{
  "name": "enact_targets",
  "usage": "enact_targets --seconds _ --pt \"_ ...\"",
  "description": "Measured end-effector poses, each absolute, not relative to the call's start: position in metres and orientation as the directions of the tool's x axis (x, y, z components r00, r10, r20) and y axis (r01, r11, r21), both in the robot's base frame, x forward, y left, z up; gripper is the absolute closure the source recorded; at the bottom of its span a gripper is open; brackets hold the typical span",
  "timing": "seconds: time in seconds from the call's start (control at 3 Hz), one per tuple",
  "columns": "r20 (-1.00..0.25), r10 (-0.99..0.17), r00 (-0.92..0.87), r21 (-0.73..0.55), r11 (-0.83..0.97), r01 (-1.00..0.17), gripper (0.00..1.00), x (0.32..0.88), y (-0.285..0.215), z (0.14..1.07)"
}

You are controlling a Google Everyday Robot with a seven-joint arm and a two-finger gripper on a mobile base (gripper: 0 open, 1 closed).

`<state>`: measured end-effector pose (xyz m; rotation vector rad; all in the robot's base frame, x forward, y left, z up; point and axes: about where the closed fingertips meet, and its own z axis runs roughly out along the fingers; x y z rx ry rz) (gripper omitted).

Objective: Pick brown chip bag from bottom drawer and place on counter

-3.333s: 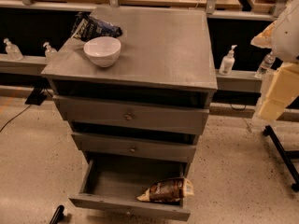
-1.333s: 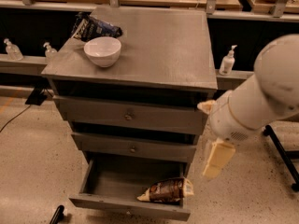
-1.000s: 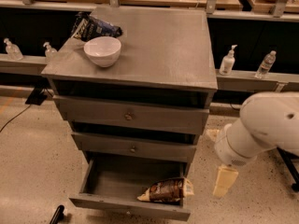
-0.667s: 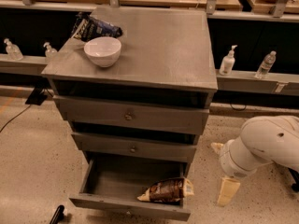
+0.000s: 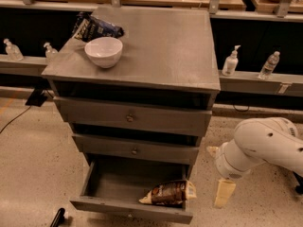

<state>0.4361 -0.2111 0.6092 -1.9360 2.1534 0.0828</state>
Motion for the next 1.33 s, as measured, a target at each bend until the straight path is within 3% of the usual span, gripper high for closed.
enact_targets --seconds 0.33,0.67,1.33 --pt "-0.266 -0.964 -0.018 -0.073 0.039 -0.997 0.00 0.418 -0.198 0.541" --pt "-0.362 -0.928 0.089 -0.126 -0.046 -0.991 0.00 0.408 -0.174 0.464" --pt "-0.404 -0.909 0.102 -0.123 -0.057 -0.991 0.00 0.402 -0.161 0.433"
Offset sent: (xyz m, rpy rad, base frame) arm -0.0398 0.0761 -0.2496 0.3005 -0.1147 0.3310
